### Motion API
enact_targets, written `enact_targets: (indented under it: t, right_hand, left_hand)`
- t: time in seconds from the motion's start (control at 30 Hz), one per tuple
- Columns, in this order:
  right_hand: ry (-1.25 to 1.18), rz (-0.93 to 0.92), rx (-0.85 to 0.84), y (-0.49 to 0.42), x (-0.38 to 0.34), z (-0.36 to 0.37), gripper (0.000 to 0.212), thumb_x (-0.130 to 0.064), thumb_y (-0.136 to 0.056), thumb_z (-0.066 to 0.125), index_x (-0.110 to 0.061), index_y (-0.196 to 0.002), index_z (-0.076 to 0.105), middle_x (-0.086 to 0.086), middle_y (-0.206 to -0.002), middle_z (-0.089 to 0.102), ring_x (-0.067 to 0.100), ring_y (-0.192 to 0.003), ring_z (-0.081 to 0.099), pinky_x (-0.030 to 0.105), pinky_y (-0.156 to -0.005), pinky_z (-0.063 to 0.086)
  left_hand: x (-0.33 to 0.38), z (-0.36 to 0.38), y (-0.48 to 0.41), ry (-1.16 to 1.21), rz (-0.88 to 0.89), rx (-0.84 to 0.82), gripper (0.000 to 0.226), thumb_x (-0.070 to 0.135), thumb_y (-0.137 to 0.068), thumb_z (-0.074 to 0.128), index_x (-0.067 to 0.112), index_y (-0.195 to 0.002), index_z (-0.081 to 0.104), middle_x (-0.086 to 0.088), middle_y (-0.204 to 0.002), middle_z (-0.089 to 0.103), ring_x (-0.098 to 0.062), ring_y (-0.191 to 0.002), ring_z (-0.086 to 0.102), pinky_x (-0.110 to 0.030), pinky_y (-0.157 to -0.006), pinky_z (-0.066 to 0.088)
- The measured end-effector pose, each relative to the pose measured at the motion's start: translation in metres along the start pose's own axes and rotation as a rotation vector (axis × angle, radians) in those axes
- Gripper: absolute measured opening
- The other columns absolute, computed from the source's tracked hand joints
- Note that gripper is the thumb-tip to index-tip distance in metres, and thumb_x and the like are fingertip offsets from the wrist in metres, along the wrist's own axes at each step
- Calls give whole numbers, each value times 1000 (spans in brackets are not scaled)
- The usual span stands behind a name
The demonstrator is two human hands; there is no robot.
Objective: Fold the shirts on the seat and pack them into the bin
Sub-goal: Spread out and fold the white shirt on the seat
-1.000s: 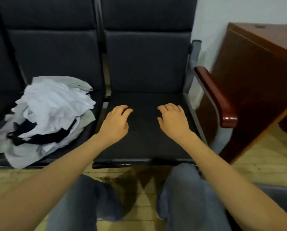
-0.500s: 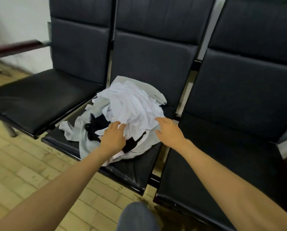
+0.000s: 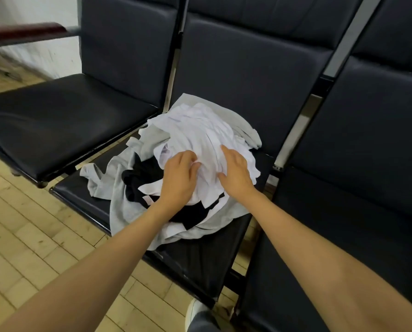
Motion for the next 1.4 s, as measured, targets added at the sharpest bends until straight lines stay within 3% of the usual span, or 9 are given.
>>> enact_targets:
  t: [0.13, 0.23, 0.33, 0.47, 0.57, 0.83, 1.0, 1.13, 1.4]
  right_hand:
    - [12, -194, -183, 12, 2, 3, 43, -11, -97, 49, -16, -139, 46, 4, -144, 44, 25, -139, 26, 39, -114, 22]
    - [-132, -211, -67, 28, -1, -13, 20, -13, -97, 51, -6, -106, 68, 8, -113, 65, 22, -111, 53, 14, -94, 35]
    - [-387, 14, -30, 50, -5, -37, 19, -16, -99, 47, -12, -95, 66, 2, -102, 65, 14, -99, 56, 6, -82, 37]
    - [-1088, 483, -232, 82, -5, -66, 35, -40, -97, 50, -12, -114, 63, 10, -107, 67, 27, -102, 63, 38, -88, 54]
    - [-1263, 607, -181, 101, 5, -92, 17, -17, -95, 57, -4, -100, 65, 12, -89, 70, 21, -78, 67, 30, -66, 58]
    - [-429, 534, -6, 174, 88, -169, 17, -16, -91, 59, -13, -106, 65, 6, -104, 62, 23, -97, 58, 34, -79, 47]
    - [-142, 679, 7, 237, 169, -197, 17, -17, -92, 56, -13, -106, 65, 12, -110, 64, 27, -97, 58, 33, -74, 46]
    - [281, 846, 103, 281, 218, -193, 36, -9, -93, 46, -13, -128, 52, 17, -131, 51, 36, -120, 45, 43, -97, 39]
    - [-14, 485, -105, 279, 204, -121, 59, -38, -92, 57, -27, -145, 34, 1, -153, 27, 22, -141, 20, 46, -116, 19]
  left_hand:
    - [17, -6, 12, 364, -250, -36, 6, 16, -100, 42, 10, -97, 41, 3, -77, 48, -7, -66, 46, -10, -58, 38]
    - [29, -12, 22, 443, -258, -79, 7, 17, -98, 47, 10, -98, 45, -4, -84, 53, -10, -73, 48, -13, -63, 39]
    - [51, -15, 35, 480, -248, -159, 5, 18, -97, 50, 14, -97, 46, 1, -86, 54, -8, -75, 49, -9, -64, 40]
    - [98, -8, 54, 528, -223, -253, 4, 17, -97, 50, 15, -96, 47, 4, -87, 58, -6, -79, 55, -12, -68, 44]
    - [134, 9, 73, 437, -160, -447, 4, 22, -97, 51, 18, -98, 50, -3, -95, 64, -14, -88, 60, -26, -76, 48]
    - [148, 38, 92, 97, 5, -354, 26, 12, -92, 56, 11, -118, 54, -3, -124, 50, -19, -118, 43, -12, -90, 28]
    - [147, 87, 110, -212, 13, -635, 55, 18, -91, 57, 13, -142, 36, -11, -150, 29, -27, -137, 25, -33, -111, 22]
    - [157, 122, 133, -322, 4, -769, 58, 24, -93, 55, 18, -145, 32, -9, -154, 20, -26, -142, 15, -35, -114, 20]
    - [161, 167, 155, -345, -13, -887, 51, 26, -91, 57, 20, -140, 44, -5, -148, 34, -25, -135, 31, -36, -111, 28]
Point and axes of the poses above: each hand's wrist, its own y-axis away from the middle knuckle, its own z-axis out of the palm, x = y × z, the point moved 1 cm from there along -y, towards the middle knuckle
